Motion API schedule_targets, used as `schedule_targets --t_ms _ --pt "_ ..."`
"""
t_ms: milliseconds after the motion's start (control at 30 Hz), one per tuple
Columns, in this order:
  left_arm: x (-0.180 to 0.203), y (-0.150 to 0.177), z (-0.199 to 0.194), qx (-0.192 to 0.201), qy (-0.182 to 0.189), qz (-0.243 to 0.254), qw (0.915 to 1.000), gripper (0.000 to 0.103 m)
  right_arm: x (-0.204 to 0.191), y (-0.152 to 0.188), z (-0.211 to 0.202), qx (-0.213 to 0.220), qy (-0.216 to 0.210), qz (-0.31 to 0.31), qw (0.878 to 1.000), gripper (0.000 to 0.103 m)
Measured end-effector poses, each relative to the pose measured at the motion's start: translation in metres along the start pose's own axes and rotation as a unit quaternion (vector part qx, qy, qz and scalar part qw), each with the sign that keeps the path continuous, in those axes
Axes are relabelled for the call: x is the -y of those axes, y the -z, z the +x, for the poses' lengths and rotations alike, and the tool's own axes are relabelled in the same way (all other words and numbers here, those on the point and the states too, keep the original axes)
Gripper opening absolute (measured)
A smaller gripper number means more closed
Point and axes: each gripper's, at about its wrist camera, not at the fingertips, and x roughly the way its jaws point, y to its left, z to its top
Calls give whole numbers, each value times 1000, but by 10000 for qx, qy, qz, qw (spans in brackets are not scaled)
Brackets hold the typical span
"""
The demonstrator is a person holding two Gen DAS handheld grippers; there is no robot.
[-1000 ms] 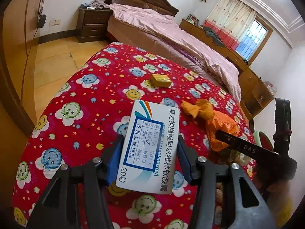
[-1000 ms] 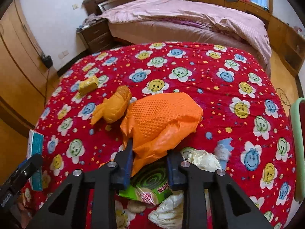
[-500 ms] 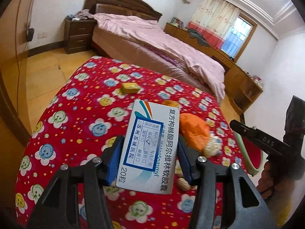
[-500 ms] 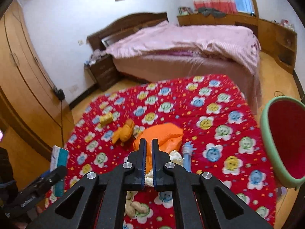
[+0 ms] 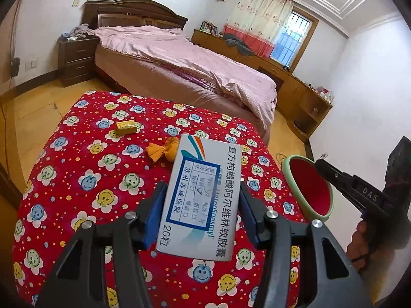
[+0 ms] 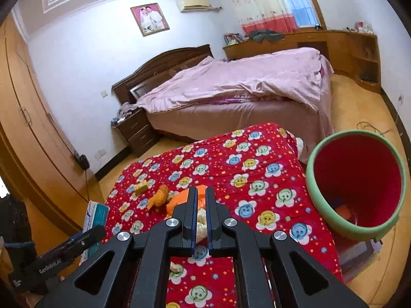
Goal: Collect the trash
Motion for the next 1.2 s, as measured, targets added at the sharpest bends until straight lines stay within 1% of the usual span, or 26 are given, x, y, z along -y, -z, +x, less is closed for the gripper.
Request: schedule_targets --t_ms 100,167,233,300,367,433,500,533,800,1000,1100,1133,1167,1200 --pt "1 0 3 2 -116 22 9999 54 4 4 5 -88 46 12 9999 8" --pt "0 0 6 17 -238 37 9997 54 4 8 12 -196 -1 20 9998 11" --pt "-4 0 9 30 -384 35 9993 54 3 12 19 -310 -35 15 9995 23" --pt "-9 -1 14 -7 -427 -13 9991 54 1 17 29 -463 -119 19 9989 29" --pt "-13 0 19 -52 -429 -69 9990 54 -3 19 42 -658 -137 -13 9977 31" --pt "-18 0 24 -88 -470 -112 9988 54 -8 20 55 -828 -128 -95 9964 43" --pt "-24 0 30 -122 -521 -148 9985 54 -14 21 68 -956 -192 -211 9950 51" --pt "-25 -1 32 -133 -544 -161 9983 54 -16 21 74 -1012 -194 -258 9943 52" --pt "-47 -7 54 -220 -789 -270 9963 54 -39 22 131 -1534 -94 -690 9857 56" --pt "-62 -9 70 -344 -851 -435 9948 54 -49 25 167 -1867 -23 -980 9775 56" --pt "-67 -8 75 -383 -884 -482 9942 54 -49 28 180 -2008 -39 -993 9746 56" --pt "-68 -8 76 -403 -898 -506 9939 54 -49 29 183 -2054 -48 -1002 9735 53" --pt "-70 -7 78 -419 -897 -529 9937 54 -50 30 186 -2080 -55 -1019 9728 47" --pt "-70 -8 79 -431 -891 -544 9936 54 -50 32 188 -2093 -18 -1057 9721 31"
